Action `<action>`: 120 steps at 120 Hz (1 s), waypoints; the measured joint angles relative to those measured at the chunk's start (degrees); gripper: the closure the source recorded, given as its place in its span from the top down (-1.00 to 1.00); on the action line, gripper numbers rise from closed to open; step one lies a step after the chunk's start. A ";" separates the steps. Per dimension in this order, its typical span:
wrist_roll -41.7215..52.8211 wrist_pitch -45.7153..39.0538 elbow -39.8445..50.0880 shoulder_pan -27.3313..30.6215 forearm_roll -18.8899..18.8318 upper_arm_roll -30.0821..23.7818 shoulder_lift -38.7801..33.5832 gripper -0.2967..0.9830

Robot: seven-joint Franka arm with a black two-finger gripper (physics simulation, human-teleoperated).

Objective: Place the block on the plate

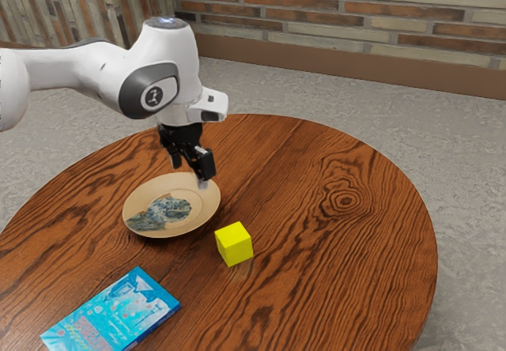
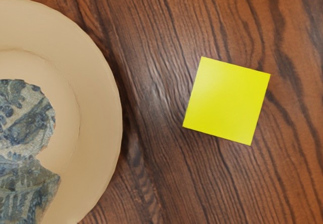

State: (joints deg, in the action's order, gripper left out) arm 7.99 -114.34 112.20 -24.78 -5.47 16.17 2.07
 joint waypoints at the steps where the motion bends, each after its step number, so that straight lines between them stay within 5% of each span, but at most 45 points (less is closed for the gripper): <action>1: -0.09 -0.17 0.17 -0.05 0.00 0.00 0.00 0.54; 120: -1.44 -15.43 10.96 -3.81 1.91 0.00 3.16 0.54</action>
State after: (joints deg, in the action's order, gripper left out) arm 6.55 -129.77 123.16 -28.58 -3.56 16.17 5.24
